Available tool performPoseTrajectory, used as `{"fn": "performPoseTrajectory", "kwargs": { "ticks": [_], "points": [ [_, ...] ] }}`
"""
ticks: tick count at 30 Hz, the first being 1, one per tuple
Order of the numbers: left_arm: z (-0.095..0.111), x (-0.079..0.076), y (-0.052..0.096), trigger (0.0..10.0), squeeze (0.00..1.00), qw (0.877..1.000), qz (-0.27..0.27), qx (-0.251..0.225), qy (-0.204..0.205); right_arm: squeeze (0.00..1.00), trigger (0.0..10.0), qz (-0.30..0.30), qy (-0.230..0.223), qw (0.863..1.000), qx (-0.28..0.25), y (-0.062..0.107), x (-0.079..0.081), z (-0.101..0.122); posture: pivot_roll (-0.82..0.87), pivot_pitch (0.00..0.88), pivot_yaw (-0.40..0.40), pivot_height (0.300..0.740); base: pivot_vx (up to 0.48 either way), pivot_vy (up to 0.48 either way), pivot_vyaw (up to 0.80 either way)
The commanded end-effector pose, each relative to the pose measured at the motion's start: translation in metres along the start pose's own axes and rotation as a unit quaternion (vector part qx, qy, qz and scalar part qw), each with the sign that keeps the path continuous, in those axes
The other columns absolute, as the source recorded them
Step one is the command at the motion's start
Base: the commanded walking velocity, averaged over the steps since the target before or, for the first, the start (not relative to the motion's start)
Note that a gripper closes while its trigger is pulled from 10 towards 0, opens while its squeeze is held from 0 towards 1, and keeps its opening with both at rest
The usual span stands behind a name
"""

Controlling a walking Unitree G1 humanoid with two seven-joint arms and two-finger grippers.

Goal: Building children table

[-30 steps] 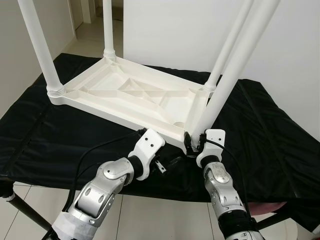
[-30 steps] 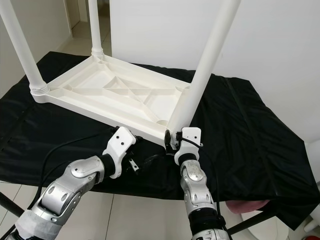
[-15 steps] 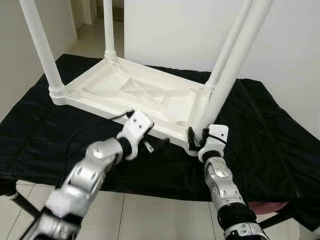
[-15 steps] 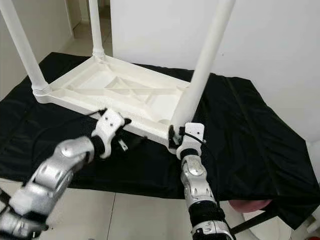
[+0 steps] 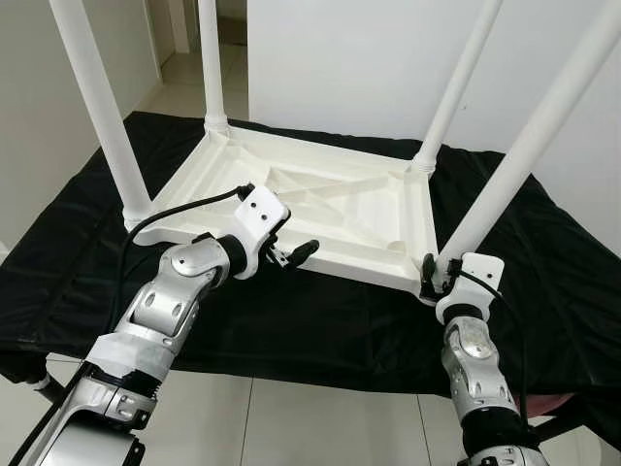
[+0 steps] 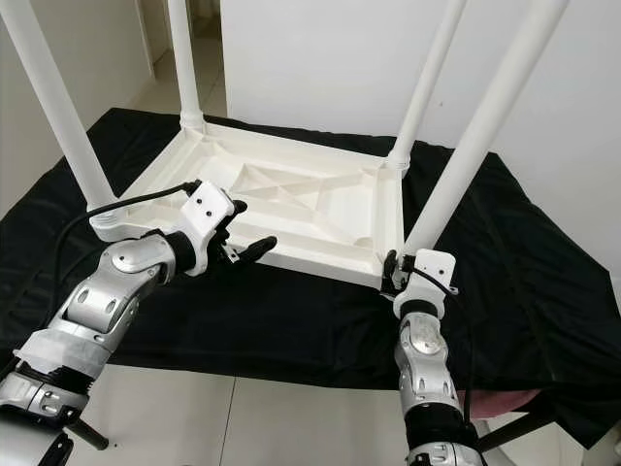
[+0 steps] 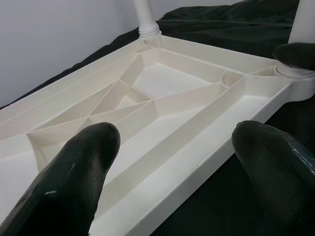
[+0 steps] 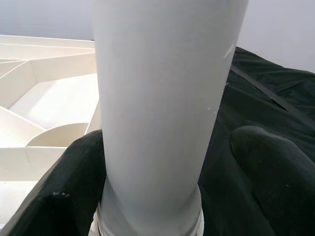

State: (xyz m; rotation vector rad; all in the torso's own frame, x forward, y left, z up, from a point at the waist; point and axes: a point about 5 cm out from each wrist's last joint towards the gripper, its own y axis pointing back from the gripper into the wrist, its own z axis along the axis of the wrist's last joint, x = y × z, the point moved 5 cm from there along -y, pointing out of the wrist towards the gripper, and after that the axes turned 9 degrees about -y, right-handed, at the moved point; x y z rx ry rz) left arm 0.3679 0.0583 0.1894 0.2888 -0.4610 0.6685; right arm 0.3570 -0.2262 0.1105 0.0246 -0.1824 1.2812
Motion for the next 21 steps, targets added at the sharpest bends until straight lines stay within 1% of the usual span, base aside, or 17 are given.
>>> {"fn": "performPoseTrajectory", "kwargs": {
  "ticks": [1,2,5,10,11,14,16,17,20,21],
  "points": [
    [-0.002,-0.001,-0.005,10.0,0.00,1.000,-0.015,0.003,-0.011,0.00,10.0,-0.062,0.013,0.998,0.027,0.008,-0.039,-0.014,0.02,0.000,-0.031,0.740,0.000,0.000,0.00],
    [-0.002,-0.001,-0.005,10.0,0.00,1.000,-0.015,0.003,-0.011,0.00,10.0,-0.062,0.013,0.998,0.027,0.008,-0.039,-0.014,0.02,0.000,-0.031,0.740,0.000,0.000,0.00],
    [-0.004,0.001,-0.009,10.0,0.00,1.000,-0.021,0.002,-0.015,0.00,10.0,-0.091,0.022,0.995,0.020,0.008,-0.060,-0.009,0.01,0.000,-0.022,0.740,0.000,0.000,0.00],
    [-0.005,0.002,-0.011,10.0,0.00,1.000,-0.024,0.002,-0.018,0.00,10.0,-0.099,0.026,0.995,0.015,0.008,-0.066,-0.006,0.01,0.000,-0.020,0.740,0.000,0.000,0.00],
    [-0.006,0.002,-0.012,10.0,0.00,0.999,-0.025,0.005,-0.024,0.00,10.0,-0.104,0.028,0.994,0.015,0.009,-0.069,-0.005,0.01,0.000,-0.018,0.740,0.000,0.000,0.00],
    [-0.008,0.002,-0.012,10.0,0.00,0.999,-0.027,0.009,-0.028,0.00,10.0,-0.106,0.029,0.994,0.015,0.010,-0.070,-0.006,0.01,0.000,-0.016,0.740,0.000,0.000,0.00],
    [-0.016,-0.002,-0.015,10.0,0.00,0.998,-0.039,0.021,-0.036,0.00,10.0,-0.093,0.023,0.995,0.013,0.012,-0.063,-0.006,0.00,0.000,-0.013,0.740,0.000,0.000,0.00],
    [-0.021,-0.005,-0.016,10.0,0.00,0.998,-0.049,0.029,-0.035,0.00,10.0,-0.079,0.016,0.997,0.009,0.013,-0.057,-0.005,0.00,0.000,-0.013,0.740,0.000,0.000,0.00],
    [-0.024,-0.007,-0.016,10.0,0.00,0.997,-0.056,0.034,-0.034,0.00,10.0,-0.070,0.011,0.997,0.007,0.013,-0.052,-0.004,0.00,0.000,-0.013,0.740,0.000,0.000,0.00],
    [-0.029,-0.009,-0.017,10.0,0.00,0.996,-0.062,0.042,-0.037,0.00,10.0,-0.056,0.005,0.998,0.004,0.014,-0.046,-0.003,0.00,0.000,-0.013,0.740,0.000,0.000,0.00]
  ]
}}
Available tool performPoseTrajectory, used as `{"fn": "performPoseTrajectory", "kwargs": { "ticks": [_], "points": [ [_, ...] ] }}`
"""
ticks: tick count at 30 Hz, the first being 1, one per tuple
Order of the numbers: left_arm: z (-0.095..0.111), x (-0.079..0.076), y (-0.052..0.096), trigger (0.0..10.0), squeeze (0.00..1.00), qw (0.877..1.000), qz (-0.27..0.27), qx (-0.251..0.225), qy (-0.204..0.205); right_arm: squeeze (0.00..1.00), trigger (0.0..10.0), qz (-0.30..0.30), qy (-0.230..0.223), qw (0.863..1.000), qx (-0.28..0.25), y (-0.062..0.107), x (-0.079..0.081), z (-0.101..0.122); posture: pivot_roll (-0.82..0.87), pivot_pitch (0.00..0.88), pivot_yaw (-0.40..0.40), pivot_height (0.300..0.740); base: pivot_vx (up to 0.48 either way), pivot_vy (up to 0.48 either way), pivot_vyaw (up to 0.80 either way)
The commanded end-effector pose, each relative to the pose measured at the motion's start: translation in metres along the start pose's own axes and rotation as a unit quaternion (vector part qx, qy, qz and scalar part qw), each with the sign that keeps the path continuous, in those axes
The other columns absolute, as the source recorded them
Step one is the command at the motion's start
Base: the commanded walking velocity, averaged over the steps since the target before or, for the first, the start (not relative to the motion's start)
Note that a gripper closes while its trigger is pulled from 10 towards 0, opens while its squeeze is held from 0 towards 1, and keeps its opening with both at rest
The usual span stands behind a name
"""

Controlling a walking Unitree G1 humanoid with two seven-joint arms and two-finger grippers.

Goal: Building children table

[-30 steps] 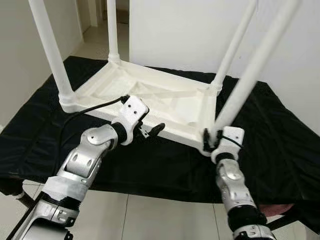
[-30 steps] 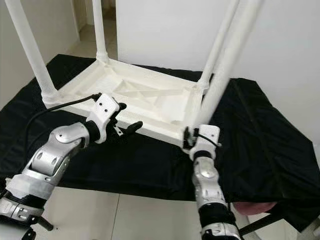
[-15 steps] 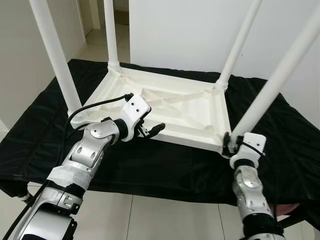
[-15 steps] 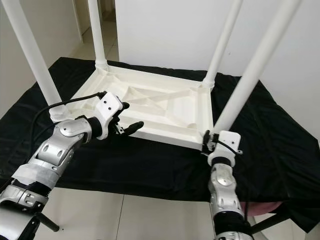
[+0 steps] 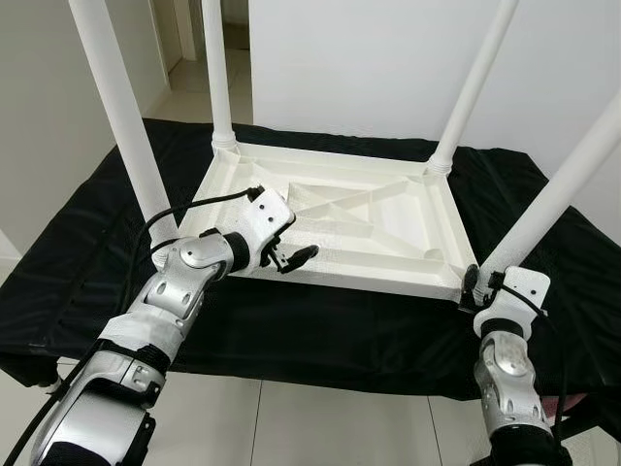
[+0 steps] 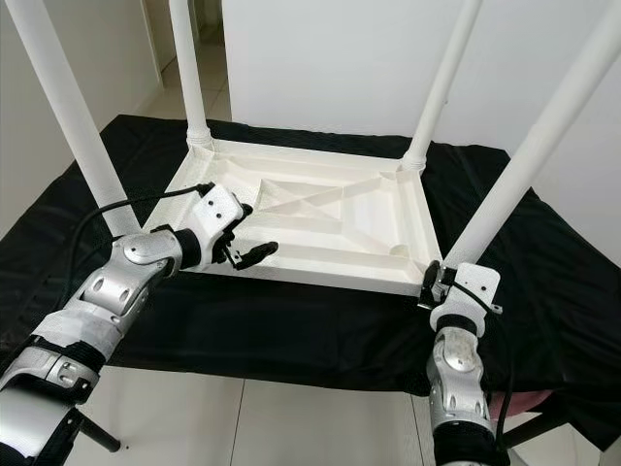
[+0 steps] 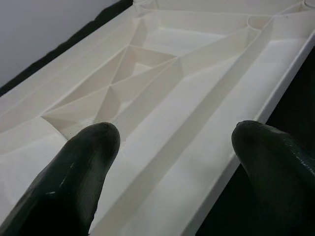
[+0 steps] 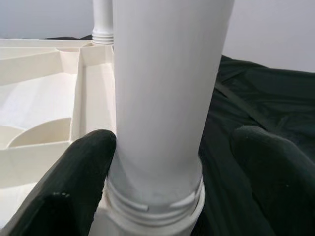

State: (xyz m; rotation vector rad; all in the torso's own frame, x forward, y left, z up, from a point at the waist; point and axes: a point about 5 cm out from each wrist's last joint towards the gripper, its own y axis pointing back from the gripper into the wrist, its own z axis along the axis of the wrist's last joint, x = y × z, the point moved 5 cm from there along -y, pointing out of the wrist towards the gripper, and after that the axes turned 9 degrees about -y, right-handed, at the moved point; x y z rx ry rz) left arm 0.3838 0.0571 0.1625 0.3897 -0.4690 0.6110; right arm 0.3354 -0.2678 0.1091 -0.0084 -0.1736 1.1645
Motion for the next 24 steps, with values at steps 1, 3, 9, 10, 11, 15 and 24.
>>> {"fn": "performPoseTrajectory", "kwargs": {
  "ticks": [1,3,9,10,11,15,24],
  "points": [
    [0.000,-0.006,-0.004,10.0,0.00,1.000,-0.026,0.005,-0.015,0.00,10.0,0.001,-0.008,1.000,0.019,0.005,0.000,-0.010,0.00,0.000,-0.013,0.740,0.000,0.000,0.00],
    [-0.006,-0.009,-0.005,10.0,0.00,0.999,-0.032,0.017,-0.021,0.00,10.0,0.016,-0.014,1.000,0.019,0.006,0.006,-0.009,0.00,0.000,-0.012,0.740,0.000,0.000,0.00],
    [-0.035,-0.016,-0.008,10.0,0.00,0.996,-0.041,0.076,-0.036,0.00,10.0,0.064,-0.024,0.998,0.016,0.009,0.027,-0.007,-0.01,0.000,-0.010,0.740,0.000,0.000,0.00],
    [-0.043,-0.017,-0.009,10.0,0.00,0.995,-0.042,0.090,-0.026,0.00,10.0,0.073,-0.029,0.997,0.015,0.009,0.032,-0.006,-0.01,0.000,-0.009,0.740,0.000,0.000,0.00],
    [-0.048,-0.019,-0.009,10.0,0.00,0.993,-0.045,0.103,-0.026,0.00,10.0,0.078,-0.033,0.996,0.014,0.009,0.035,-0.005,-0.01,0.000,-0.007,0.740,0.000,0.000,0.00],
    [-0.056,-0.022,-0.009,10.0,0.00,0.990,-0.051,0.123,-0.034,0.00,10.0,0.081,-0.035,0.996,0.013,0.009,0.037,-0.004,-0.01,0.000,-0.009,0.740,0.000,0.000,0.00],
    [-0.069,-0.020,-0.009,10.0,0.00,0.987,-0.042,0.157,-0.012,0.00,10.0,0.093,-0.036,0.995,0.013,0.010,0.041,-0.002,-0.01,0.000,-0.012,0.740,0.000,0.000,0.00]
  ]
}}
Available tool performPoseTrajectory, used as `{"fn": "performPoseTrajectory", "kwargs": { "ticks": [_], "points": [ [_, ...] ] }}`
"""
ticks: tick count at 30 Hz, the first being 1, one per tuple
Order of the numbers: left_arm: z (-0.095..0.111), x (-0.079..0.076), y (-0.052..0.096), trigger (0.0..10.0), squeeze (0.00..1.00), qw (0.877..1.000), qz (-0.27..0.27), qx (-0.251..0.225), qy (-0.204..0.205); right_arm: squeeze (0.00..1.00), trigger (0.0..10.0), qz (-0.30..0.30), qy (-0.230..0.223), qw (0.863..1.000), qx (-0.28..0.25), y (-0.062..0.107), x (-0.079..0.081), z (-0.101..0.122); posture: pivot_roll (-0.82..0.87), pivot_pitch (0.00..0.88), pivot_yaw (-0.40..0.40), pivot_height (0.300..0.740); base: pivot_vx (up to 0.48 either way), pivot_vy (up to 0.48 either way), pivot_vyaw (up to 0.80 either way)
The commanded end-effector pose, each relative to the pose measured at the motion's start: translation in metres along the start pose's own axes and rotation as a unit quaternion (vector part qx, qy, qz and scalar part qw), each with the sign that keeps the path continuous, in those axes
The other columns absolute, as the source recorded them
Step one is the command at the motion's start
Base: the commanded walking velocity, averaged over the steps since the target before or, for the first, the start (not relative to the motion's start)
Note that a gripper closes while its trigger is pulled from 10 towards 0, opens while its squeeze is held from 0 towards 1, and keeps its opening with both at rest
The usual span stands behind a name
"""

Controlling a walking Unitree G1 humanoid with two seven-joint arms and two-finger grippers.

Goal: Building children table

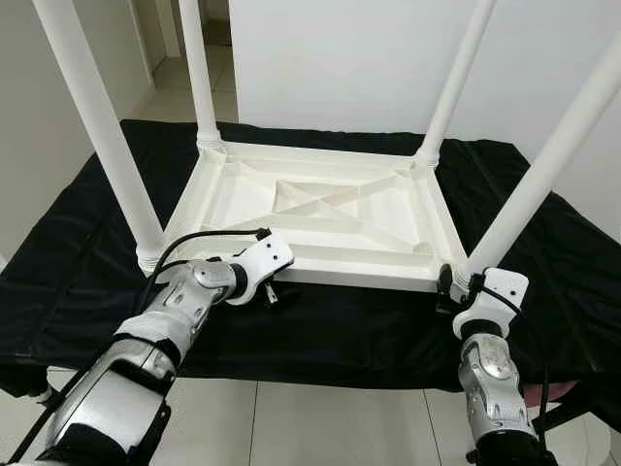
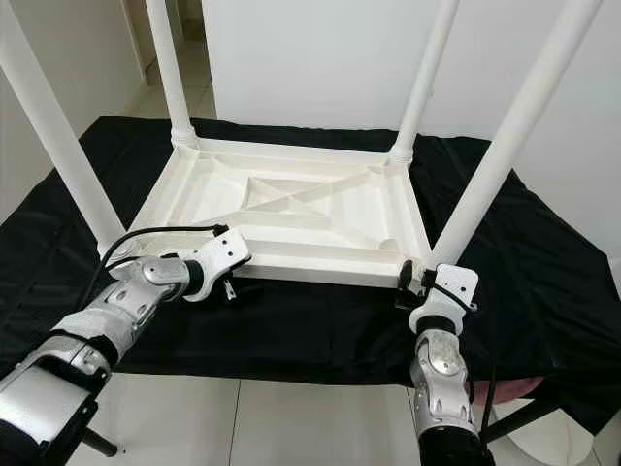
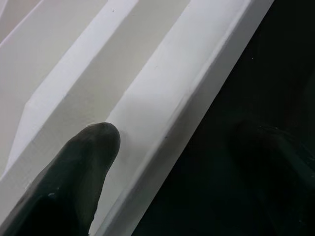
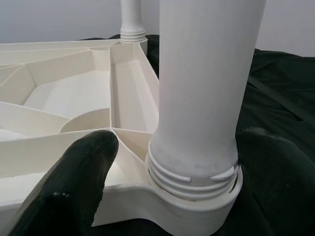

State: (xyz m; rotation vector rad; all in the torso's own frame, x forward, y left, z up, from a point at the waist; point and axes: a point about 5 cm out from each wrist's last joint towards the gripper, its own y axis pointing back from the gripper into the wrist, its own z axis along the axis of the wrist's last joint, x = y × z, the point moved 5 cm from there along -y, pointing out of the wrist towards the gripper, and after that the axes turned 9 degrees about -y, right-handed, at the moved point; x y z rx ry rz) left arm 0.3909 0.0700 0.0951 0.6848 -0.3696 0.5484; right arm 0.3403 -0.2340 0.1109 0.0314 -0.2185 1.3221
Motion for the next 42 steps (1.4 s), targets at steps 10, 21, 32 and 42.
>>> {"fn": "performPoseTrajectory", "kwargs": {
  "ticks": [10,21,32,42],
  "points": [
    [-0.008,0.010,0.001,0.0,0.00,0.999,0.033,0.010,0.038,0.00,10.0,0.022,-0.006,1.000,0.009,0.004,0.009,-0.003,-0.01,0.000,-0.011,0.740,0.000,0.000,0.00],
    [-0.011,0.014,0.006,0.0,0.00,0.996,0.060,-0.001,0.068,0.00,10.0,0.021,-0.006,1.000,0.011,0.005,0.009,-0.004,-0.01,0.000,-0.004,0.740,0.000,0.000,0.00],
    [0.014,0.011,0.003,2.2,0.00,0.992,0.087,-0.048,0.072,0.00,10.0,0.024,-0.006,1.000,0.015,0.007,0.012,-0.005,-0.01,0.000,-0.012,0.740,0.000,0.000,0.00],
    [0.032,0.001,0.002,10.0,1.00,0.991,0.069,-0.094,0.057,0.00,10.0,0.027,-0.003,0.999,0.016,0.005,0.013,-0.005,0.00,0.000,-0.014,0.740,0.000,0.000,0.00]
  ]
}}
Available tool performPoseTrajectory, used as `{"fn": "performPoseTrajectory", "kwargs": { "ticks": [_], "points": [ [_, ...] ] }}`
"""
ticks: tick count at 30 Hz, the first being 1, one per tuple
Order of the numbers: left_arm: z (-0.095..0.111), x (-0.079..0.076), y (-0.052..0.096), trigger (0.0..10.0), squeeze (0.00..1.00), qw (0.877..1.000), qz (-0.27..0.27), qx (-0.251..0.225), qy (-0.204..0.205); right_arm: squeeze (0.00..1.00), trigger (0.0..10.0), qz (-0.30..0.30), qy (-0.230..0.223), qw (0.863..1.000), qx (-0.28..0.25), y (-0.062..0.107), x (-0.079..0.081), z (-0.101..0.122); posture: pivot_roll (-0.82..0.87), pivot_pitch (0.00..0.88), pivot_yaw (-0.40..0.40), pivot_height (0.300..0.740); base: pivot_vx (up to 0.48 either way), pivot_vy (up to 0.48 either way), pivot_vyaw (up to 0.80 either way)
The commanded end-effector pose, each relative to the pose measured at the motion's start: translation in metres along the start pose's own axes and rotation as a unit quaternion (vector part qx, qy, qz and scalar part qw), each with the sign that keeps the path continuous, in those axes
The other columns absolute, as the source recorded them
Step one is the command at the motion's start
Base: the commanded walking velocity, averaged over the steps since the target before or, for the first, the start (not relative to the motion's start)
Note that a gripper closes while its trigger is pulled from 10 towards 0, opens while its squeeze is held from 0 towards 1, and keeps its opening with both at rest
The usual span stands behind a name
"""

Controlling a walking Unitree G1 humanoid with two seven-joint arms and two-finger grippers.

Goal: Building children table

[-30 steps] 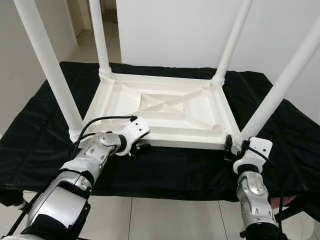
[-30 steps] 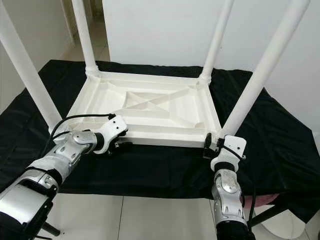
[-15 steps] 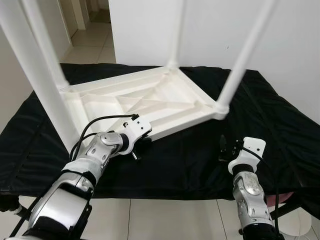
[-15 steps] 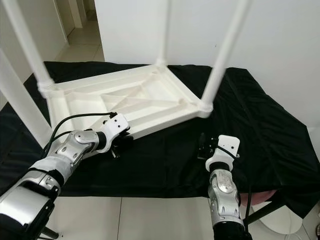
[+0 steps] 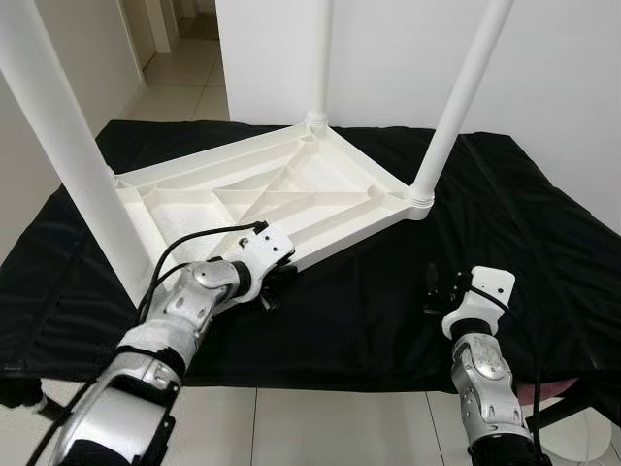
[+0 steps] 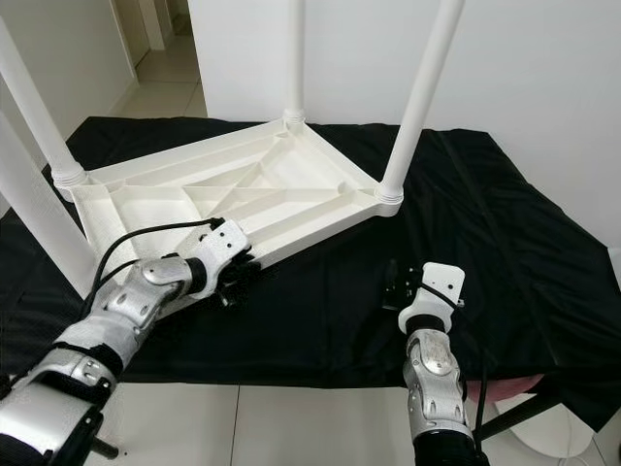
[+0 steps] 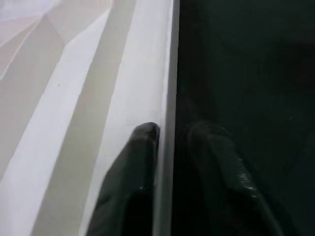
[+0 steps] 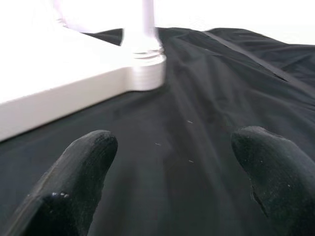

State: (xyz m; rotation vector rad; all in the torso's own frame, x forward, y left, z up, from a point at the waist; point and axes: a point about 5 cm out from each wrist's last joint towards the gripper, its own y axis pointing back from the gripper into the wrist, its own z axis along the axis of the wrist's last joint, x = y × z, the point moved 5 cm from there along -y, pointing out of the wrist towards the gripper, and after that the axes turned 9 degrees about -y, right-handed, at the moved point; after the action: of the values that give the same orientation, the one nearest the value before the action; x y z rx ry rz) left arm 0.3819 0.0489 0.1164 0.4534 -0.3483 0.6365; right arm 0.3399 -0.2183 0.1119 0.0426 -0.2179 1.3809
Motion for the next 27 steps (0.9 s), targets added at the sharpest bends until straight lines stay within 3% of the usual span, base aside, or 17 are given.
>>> {"fn": "performPoseTrajectory", "kwargs": {
  "ticks": [1,3,6,7,9,10,13,15,17,19,21,23,24,26,27],
  "points": [
    [0.009,0.001,0.002,10.0,1.00,1.000,0.003,-0.023,-0.002,0.00,10.0,-0.001,0.001,1.000,0.010,0.002,-0.001,-0.004,0.00,0.000,-0.013,0.740,0.000,0.000,0.00],
    [0.022,-0.005,0.009,10.0,1.00,0.998,-0.013,-0.058,-0.027,0.00,10.0,0.000,0.001,1.000,0.010,0.002,0.000,-0.005,0.01,0.000,-0.011,0.740,0.000,0.000,0.00],
    [0.028,-0.007,0.014,10.0,1.00,0.996,-0.019,-0.074,-0.037,0.00,10.0,0.000,0.001,1.000,0.011,0.002,0.000,-0.006,0.01,0.000,-0.011,0.740,0.000,0.000,0.00],
    [0.033,-0.008,0.019,10.0,0.00,0.995,-0.022,-0.086,-0.045,0.00,10.0,0.001,0.001,1.000,0.011,0.002,0.001,-0.006,0.01,0.000,-0.010,0.740,0.000,0.000,0.00],
    [0.035,-0.001,0.038,10.0,0.00,0.995,-0.008,-0.094,-0.043,0.00,10.0,0.004,0.003,1.000,0.012,0.001,0.002,-0.006,0.01,0.000,-0.010,0.740,0.000,0.000,0.00],
    [0.035,-0.001,0.038,10.0,0.00,0.995,-0.008,-0.094,-0.043,0.00,10.0,0.004,0.003,1.000,0.012,0.001,0.002,-0.006,0.01,0.000,-0.010,0.740,0.000,0.000,0.00],
    [0.036,0.009,0.058,10.0,0.00,0.994,0.014,-0.102,-0.028,0.00,10.0,0.008,0.006,1.000,0.013,-0.001,0.002,-0.007,0.02,0.000,-0.017,0.740,0.000,0.000,0.00],
    [0.036,0.009,0.061,10.0,0.00,0.994,0.016,-0.104,-0.027,0.00,10.0,0.009,0.006,1.000,0.014,-0.002,0.002,-0.007,0.02,0.000,-0.017,0.740,0.000,0.000,0.00],
    [0.038,0.016,0.081,10.0,0.00,0.993,0.033,-0.118,-0.001,0.00,10.0,0.018,0.006,1.000,0.012,-0.006,0.007,-0.005,0.05,0.000,-0.036,0.740,0.000,0.000,0.00],
    [0.040,0.017,0.088,10.0,0.00,0.992,0.037,-0.123,0.007,0.00,10.0,0.021,0.007,1.000,0.011,-0.007,0.009,-0.004,0.05,0.000,-0.036,0.740,0.000,0.000,0.00],
    [0.040,0.017,0.088,10.0,0.00,0.992,0.037,-0.123,0.007,0.00,10.0,0.021,0.007,1.000,0.011,-0.007,0.009,-0.004,0.05,0.000,-0.036,0.740,0.000,0.000,0.00],
    [0.037,0.006,0.113,10.0,0.00,0.990,0.022,-0.133,0.039,0.00,10.0,0.036,0.006,0.999,0.015,-0.012,0.017,-0.006,0.08,0.000,-0.064,0.740,0.000,0.000,0.00],
    [0.037,0.006,0.113,10.0,0.00,0.990,0.022,-0.133,0.039,0.00,10.0,0.036,0.006,0.999,0.015,-0.012,0.017,-0.006,0.08,0.000,-0.064,0.740,0.000,0.000,0.00],
    [0.033,-0.008,0.135,10.0,0.00,0.989,0.006,-0.134,0.060,0.00,10.0,0.049,0.006,0.999,0.018,-0.015,0.025,-0.007,0.09,0.000,-0.075,0.740,0.000,0.000,0.00],
    [0.033,-0.008,0.135,10.0,0.00,0.989,0.006,-0.134,0.060,0.00,10.0,0.049,0.006,0.999,0.018,-0.015,0.025,-0.007,0.09,0.000,-0.075,0.740,0.000,0.000,0.00]
  ]
}}
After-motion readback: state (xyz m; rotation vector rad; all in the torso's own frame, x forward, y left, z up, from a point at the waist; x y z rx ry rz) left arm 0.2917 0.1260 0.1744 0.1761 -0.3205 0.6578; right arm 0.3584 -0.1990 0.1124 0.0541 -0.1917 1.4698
